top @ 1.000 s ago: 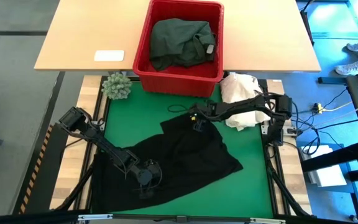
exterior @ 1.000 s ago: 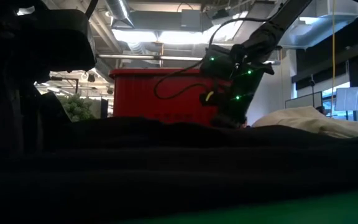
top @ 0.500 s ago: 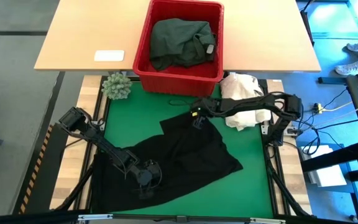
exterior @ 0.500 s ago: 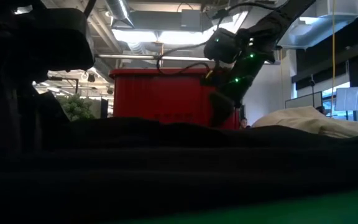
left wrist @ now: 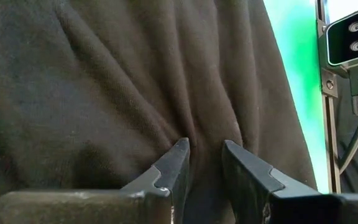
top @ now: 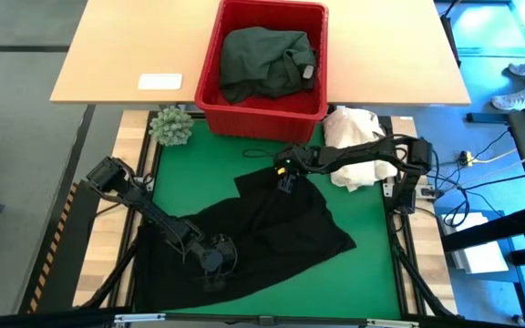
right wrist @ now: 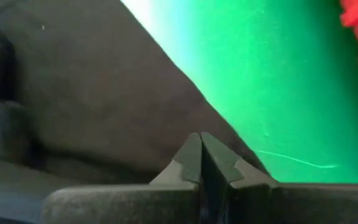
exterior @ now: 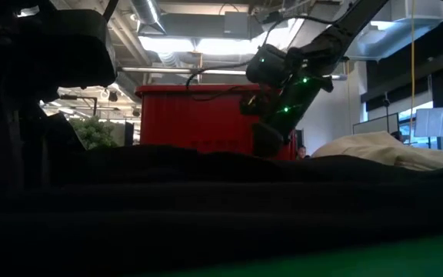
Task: Fold laundry
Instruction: Fold the black shirt
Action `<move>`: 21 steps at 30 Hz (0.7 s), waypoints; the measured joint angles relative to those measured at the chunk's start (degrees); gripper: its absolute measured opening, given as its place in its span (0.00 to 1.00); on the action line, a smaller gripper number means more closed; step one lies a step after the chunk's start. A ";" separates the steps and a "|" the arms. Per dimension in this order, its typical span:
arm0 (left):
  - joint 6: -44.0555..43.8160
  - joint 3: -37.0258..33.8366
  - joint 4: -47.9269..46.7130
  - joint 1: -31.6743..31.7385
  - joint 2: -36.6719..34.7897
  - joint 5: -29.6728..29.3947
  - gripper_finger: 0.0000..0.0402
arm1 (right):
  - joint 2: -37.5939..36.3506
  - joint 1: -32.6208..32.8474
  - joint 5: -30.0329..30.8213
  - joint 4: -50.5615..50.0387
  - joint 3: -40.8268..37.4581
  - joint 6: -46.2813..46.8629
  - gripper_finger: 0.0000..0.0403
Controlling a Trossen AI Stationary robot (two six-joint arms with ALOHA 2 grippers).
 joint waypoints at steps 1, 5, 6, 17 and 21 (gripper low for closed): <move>-0.02 0.00 0.06 -0.02 0.00 0.00 0.24 | 0.40 -0.44 0.51 0.07 0.00 -0.06 0.00; -0.42 0.00 0.10 -0.02 0.00 0.15 0.24 | 1.93 -3.28 3.27 -0.37 0.00 -0.09 0.00; -0.42 0.00 0.11 -0.02 0.00 0.15 0.24 | 1.99 -3.97 3.67 -0.85 -0.02 -0.33 0.00; -0.87 0.00 0.20 -0.39 0.00 0.24 0.24 | -1.42 -7.13 1.60 -1.64 -0.02 0.18 0.00; -0.91 0.00 0.19 -0.39 0.00 0.24 0.24 | -3.80 -4.96 -5.77 -1.56 -0.02 0.15 0.00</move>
